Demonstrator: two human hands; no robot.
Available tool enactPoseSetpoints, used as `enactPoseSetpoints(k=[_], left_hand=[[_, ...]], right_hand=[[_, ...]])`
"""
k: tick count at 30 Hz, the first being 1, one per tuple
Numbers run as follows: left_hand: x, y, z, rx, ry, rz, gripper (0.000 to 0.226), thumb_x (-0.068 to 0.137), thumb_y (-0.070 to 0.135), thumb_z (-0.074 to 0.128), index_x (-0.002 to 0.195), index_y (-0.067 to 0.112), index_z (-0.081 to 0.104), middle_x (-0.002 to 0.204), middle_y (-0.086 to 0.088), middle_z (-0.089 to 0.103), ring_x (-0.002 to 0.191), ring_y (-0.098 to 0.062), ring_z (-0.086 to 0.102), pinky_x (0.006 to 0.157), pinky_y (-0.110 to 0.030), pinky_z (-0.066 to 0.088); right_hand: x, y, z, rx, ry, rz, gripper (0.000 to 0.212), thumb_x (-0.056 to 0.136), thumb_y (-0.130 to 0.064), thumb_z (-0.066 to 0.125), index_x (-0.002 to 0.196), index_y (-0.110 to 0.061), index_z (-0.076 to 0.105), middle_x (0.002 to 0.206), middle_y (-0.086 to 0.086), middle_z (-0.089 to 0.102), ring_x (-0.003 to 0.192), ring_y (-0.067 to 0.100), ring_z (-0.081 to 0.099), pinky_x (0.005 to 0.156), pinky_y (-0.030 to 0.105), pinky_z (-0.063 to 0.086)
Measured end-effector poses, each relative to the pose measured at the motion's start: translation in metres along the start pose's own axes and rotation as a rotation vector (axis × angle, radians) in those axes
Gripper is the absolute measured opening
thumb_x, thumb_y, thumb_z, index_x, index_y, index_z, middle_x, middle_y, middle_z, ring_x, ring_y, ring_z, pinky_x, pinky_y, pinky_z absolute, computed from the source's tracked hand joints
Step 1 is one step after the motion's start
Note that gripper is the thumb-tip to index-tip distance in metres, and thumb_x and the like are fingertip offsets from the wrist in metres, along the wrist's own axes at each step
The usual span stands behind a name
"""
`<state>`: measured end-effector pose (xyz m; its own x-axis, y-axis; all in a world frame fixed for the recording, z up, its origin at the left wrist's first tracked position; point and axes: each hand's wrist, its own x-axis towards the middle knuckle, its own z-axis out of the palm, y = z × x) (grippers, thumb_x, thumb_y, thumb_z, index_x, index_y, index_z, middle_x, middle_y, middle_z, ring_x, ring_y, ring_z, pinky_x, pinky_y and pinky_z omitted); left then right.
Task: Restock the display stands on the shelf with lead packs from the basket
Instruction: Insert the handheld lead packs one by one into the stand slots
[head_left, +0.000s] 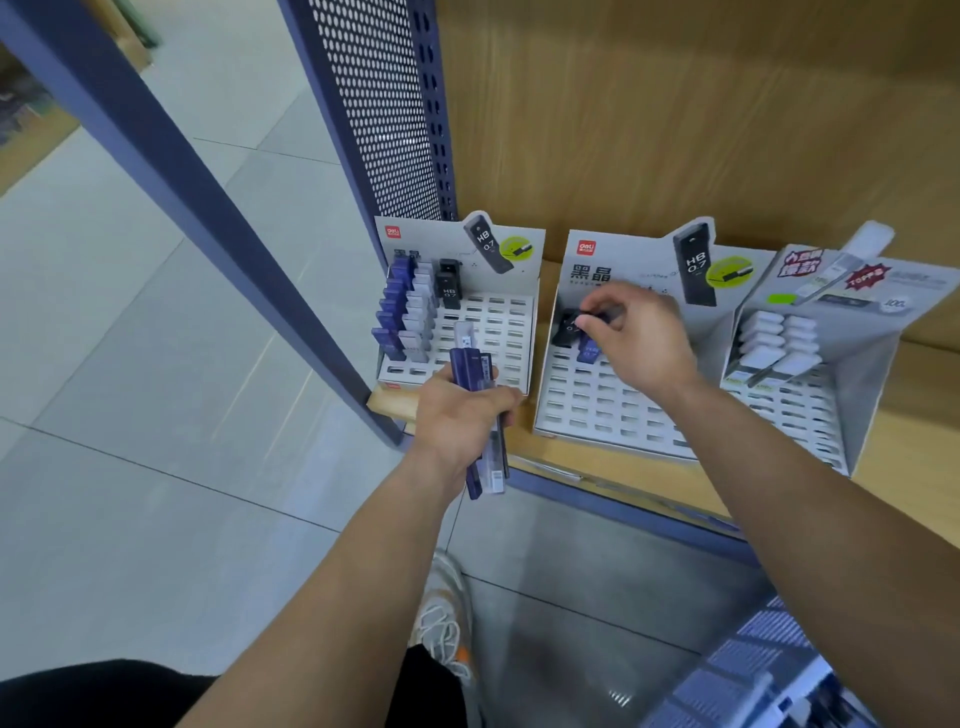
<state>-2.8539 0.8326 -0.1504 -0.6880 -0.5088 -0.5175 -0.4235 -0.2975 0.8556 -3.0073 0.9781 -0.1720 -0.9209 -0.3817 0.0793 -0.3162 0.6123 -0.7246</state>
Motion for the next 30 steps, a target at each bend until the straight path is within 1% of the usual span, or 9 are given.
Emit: enactPoseSetpoints(k=[3, 6, 11, 16, 20, 21, 23, 26, 30], left_hand=[[-0.001, 0.001, -0.002, -0.015, 0.002, -0.008, 0.022, 0.078, -0.005, 0.079, 0.083, 0.012, 0.066, 0.068, -0.001, 0.069, 0.06, -0.021, 0.06, 0.067, -0.036, 0.057], [-0.002, 0.003, -0.003, -0.029, 0.003, -0.006, 0.022, 0.079, -0.006, 0.078, 0.085, 0.012, 0.066, 0.076, -0.003, 0.072, 0.062, -0.021, 0.061, 0.067, -0.035, 0.059], [-0.005, 0.006, -0.002, -0.037, 0.002, 0.003, 0.022, 0.081, -0.004, 0.077, 0.086, 0.013, 0.065, 0.081, -0.005, 0.072, 0.063, -0.022, 0.061, 0.06, -0.03, 0.057], [-0.002, 0.007, -0.004, -0.059, 0.015, 0.007, 0.023, 0.08, -0.005, 0.078, 0.093, 0.008, 0.064, 0.097, -0.019, 0.073, 0.067, -0.024, 0.063, 0.067, -0.036, 0.06], [-0.003, 0.011, -0.004, -0.094, 0.004, -0.003, 0.022, 0.082, 0.001, 0.079, 0.094, 0.015, 0.068, 0.092, -0.007, 0.077, 0.067, -0.02, 0.065, 0.064, -0.031, 0.061], [-0.005, 0.014, -0.003, -0.108, -0.001, -0.006, 0.02, 0.082, 0.001, 0.079, 0.094, 0.015, 0.068, 0.089, -0.006, 0.077, 0.066, -0.02, 0.064, 0.063, -0.03, 0.06], [-0.01, 0.019, -0.001, -0.141, -0.027, -0.007, 0.016, 0.083, 0.002, 0.077, 0.088, 0.013, 0.068, 0.078, -0.007, 0.073, 0.063, -0.021, 0.063, 0.057, -0.029, 0.056], [-0.021, 0.025, 0.004, -0.185, -0.082, -0.016, 0.014, 0.086, 0.002, 0.075, 0.083, 0.012, 0.066, 0.068, -0.008, 0.066, 0.059, -0.021, 0.062, 0.057, -0.03, 0.053], [-0.038, 0.029, 0.009, -0.234, -0.118, -0.019, 0.011, 0.086, -0.001, 0.072, 0.089, 0.006, 0.065, 0.066, -0.008, 0.062, 0.058, -0.018, 0.062, 0.06, -0.032, 0.053]], right_hand=[[0.001, 0.0, -0.004, -0.054, 0.008, -0.017, 0.007, 0.089, -0.018, 0.074, 0.096, -0.018, 0.072, 0.082, -0.008, 0.069, 0.067, 0.006, 0.062, 0.07, 0.022, 0.052], [0.001, 0.0, -0.004, -0.099, -0.032, -0.065, 0.007, 0.089, -0.016, 0.073, 0.096, -0.017, 0.073, 0.084, -0.005, 0.07, 0.066, 0.004, 0.06, 0.071, 0.019, 0.05], [0.004, 0.003, 0.008, -0.267, -0.048, -0.225, 0.008, 0.09, -0.017, 0.07, 0.095, -0.015, 0.076, 0.097, 0.003, 0.069, 0.088, 0.021, 0.062, 0.079, 0.036, 0.052], [-0.002, 0.004, 0.015, -0.287, 0.007, -0.229, 0.014, 0.092, -0.02, 0.068, 0.102, -0.016, 0.077, 0.104, 0.004, 0.063, 0.092, 0.023, 0.062, 0.078, 0.037, 0.054], [-0.032, -0.018, -0.008, -0.03, 0.162, -0.116, 0.009, 0.089, -0.021, 0.072, 0.097, -0.02, 0.076, 0.093, -0.007, 0.061, 0.074, 0.001, 0.055, 0.072, 0.021, 0.048], [-0.047, -0.026, -0.012, 0.067, 0.129, -0.049, 0.005, 0.089, -0.02, 0.071, 0.092, -0.022, 0.075, 0.086, -0.011, 0.064, 0.068, 0.001, 0.056, 0.068, 0.018, 0.047], [-0.081, -0.04, -0.012, 0.258, -0.059, 0.105, 0.009, 0.089, -0.022, 0.071, 0.083, -0.028, 0.073, 0.076, -0.01, 0.068, 0.063, 0.004, 0.061, 0.063, 0.025, 0.052], [-0.12, -0.061, -0.008, 0.505, -0.3, 0.265, 0.01, 0.093, -0.021, 0.069, 0.083, -0.022, 0.071, 0.074, -0.001, 0.07, 0.062, 0.015, 0.066, 0.062, 0.033, 0.056], [-0.133, -0.078, -0.015, 0.686, -0.356, 0.346, 0.007, 0.093, -0.014, 0.068, 0.088, -0.01, 0.07, 0.078, 0.01, 0.073, 0.068, 0.02, 0.071, 0.068, 0.034, 0.061]])
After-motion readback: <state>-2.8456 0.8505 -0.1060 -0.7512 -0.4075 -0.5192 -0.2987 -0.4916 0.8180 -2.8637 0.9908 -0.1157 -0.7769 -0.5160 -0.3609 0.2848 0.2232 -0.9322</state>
